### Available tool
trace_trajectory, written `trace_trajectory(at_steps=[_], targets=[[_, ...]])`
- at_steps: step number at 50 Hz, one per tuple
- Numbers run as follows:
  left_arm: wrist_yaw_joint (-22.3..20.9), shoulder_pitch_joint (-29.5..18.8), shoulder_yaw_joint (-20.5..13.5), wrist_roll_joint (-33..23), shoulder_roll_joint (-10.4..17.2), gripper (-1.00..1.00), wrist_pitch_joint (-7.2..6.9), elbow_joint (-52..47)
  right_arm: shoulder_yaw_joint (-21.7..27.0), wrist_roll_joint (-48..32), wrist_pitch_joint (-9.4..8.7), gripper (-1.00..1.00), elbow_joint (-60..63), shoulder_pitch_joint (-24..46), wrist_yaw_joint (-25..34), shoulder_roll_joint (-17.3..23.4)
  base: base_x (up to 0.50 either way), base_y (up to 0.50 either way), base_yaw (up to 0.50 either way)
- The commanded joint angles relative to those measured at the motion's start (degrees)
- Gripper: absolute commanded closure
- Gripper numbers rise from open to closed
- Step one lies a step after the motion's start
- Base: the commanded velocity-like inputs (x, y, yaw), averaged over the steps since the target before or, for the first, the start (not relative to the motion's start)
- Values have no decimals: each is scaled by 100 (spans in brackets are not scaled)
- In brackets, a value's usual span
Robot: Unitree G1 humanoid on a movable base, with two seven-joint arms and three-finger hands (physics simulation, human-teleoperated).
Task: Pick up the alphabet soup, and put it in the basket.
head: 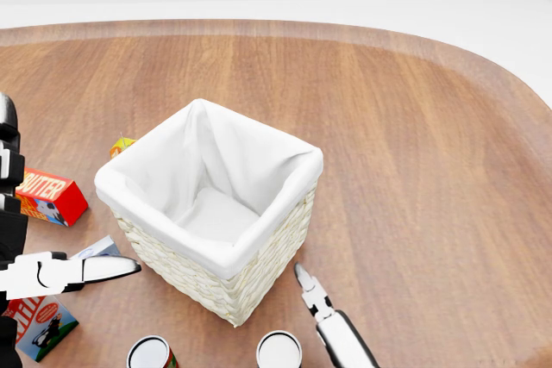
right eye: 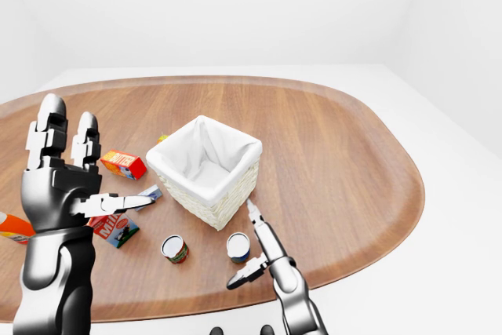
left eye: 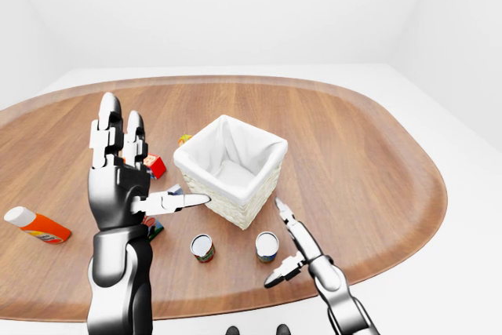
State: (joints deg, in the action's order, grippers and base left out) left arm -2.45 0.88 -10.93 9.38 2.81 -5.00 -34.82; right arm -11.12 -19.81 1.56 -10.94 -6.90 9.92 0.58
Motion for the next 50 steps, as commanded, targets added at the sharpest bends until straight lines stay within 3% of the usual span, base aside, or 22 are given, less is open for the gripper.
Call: trace_trajectory(at_steps=[1, 9, 50], targets=[[7, 0, 6, -2, -2, -100, 0, -40, 94, 47, 188, -100, -546, 200, 43, -58, 0, 0, 0], [8, 5, 27, -22, -9, -100, 0, -5, 154, 94, 329, -100, -1005, 377, 132, -95, 0, 0, 0], [-12, 12, 29, -43, -10, -100, 0, 47, 406, 497, 344, -100, -2167, 881, 550, -194, 0, 0, 0]])
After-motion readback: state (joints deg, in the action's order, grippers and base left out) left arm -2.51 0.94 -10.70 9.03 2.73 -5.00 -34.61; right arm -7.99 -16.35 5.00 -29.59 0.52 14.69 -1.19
